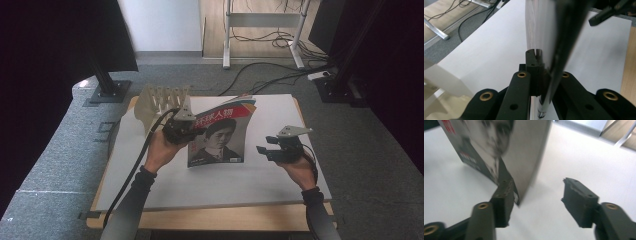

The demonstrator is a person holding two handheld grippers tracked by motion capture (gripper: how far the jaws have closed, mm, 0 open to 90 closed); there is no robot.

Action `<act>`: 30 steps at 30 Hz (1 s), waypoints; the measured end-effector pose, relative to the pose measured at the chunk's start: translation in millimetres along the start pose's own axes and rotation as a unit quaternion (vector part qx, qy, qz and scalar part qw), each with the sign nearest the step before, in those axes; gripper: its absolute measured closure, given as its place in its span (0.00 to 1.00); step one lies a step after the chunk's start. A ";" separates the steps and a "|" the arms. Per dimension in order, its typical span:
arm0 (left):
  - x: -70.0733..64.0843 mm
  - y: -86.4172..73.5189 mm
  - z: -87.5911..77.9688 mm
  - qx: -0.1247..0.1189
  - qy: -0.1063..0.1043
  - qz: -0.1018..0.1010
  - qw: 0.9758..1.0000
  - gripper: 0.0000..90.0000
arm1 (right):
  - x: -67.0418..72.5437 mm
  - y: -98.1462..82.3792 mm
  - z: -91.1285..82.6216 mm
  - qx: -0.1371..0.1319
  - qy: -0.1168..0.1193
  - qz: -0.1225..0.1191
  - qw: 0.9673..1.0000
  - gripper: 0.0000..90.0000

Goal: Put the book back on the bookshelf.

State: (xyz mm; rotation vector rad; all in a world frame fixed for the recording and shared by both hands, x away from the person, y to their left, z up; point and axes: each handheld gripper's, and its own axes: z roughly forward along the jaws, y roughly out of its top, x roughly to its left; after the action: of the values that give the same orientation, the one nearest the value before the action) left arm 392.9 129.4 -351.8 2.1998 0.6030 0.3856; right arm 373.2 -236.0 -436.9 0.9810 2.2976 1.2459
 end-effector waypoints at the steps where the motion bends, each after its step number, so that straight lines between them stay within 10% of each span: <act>1: 2.3 -1.2 -3.2 -0.002 0.000 -0.005 1.000 0.97 | -0.2 -2.6 1.3 0.003 -0.004 0.000 1.000 0.40; 16: 26.3 -22.8 -53.2 -0.005 0.030 -0.051 0.998 0.97 | -4.8 -46.5 20.4 0.057 -0.029 0.019 0.998 0.18; 30: 49.0 -52.4 -100.8 -0.019 0.084 -0.108 0.990 0.97 | -4.4 -77.0 36.3 0.074 -0.067 0.047 0.994 0.00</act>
State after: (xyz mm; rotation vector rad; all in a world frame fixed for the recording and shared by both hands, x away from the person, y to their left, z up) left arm 372.6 248.5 -325.3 2.0535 0.9101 0.4665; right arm 366.2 -246.5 -521.2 1.1993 2.2877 1.0229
